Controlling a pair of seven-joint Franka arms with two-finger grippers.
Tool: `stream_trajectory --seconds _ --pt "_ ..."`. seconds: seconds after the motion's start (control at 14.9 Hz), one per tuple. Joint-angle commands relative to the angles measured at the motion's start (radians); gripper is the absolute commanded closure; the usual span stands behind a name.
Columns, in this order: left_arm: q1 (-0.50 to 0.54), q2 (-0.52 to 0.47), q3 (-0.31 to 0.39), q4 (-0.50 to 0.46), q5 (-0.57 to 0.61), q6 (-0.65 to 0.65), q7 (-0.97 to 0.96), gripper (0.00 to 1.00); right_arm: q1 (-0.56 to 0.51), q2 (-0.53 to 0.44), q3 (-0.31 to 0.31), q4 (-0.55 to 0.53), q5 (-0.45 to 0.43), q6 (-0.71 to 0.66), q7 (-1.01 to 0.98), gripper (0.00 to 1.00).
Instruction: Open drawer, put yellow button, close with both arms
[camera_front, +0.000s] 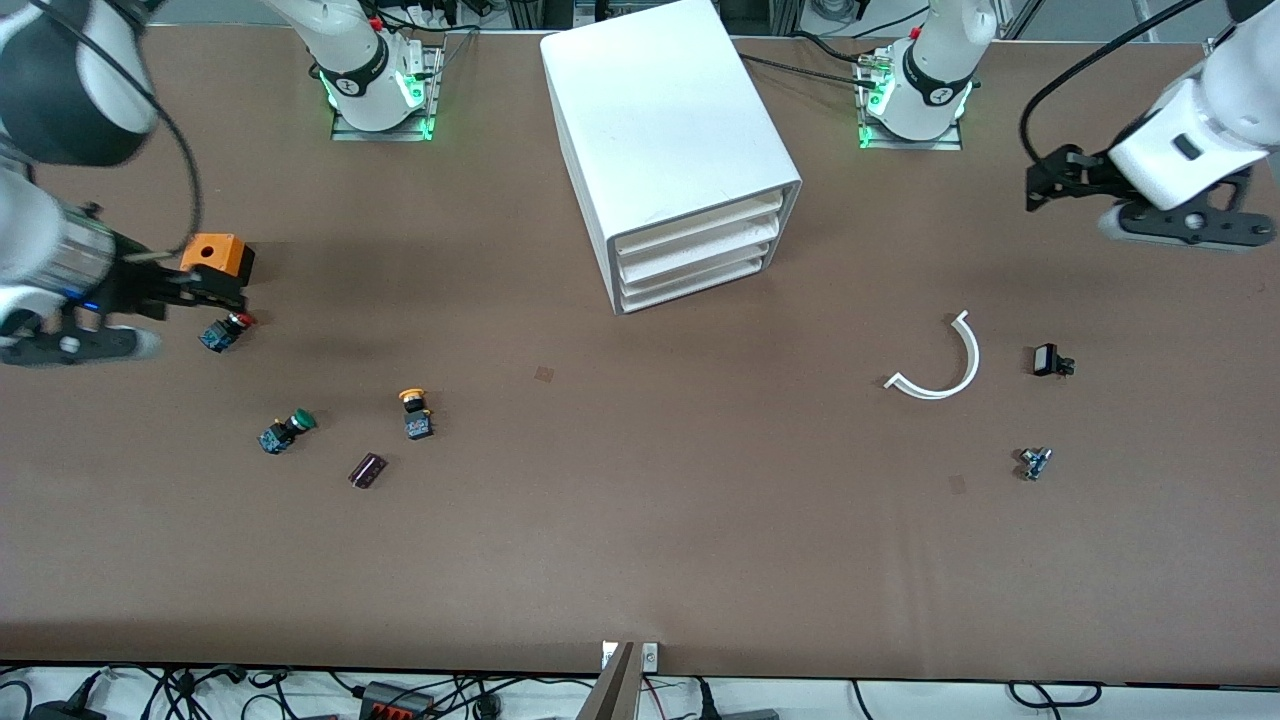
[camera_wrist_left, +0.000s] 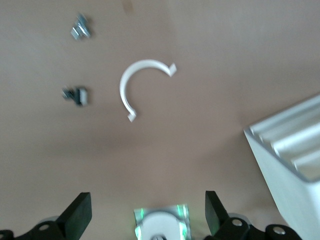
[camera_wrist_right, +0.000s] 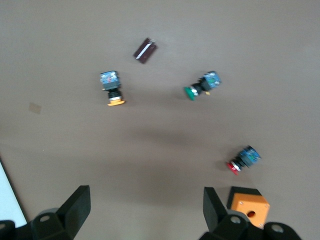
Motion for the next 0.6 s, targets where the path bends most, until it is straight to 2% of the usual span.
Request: stream_trajectory --seconds 0.0,0.27,0.4,0.54 --pt "0.001 0.122 -0.02 0.045 -0.067 -0.092 0.012 0.0 0.064 0.075 -0.004 0.004 -0.001 0.058 0.001 0.0" --pt "0.003 0.214 -0.077 0.032 -0.227 -0.089 0.094 0.0 0.101 0.179 -0.002 0.004 0.007 0.126 0.009 0.0" --pt "0.003 0.28 -0.091 0.029 -0.382 -0.057 0.15 0.0 0.124 0.236 -0.002 0.004 0.007 0.175 0.021 0.0" --pt "0.001 0.332 -0.105 0.028 -0.479 0.004 0.244 0.0 0.132 0.279 -0.002 0.004 0.008 0.227 0.023 0.0"
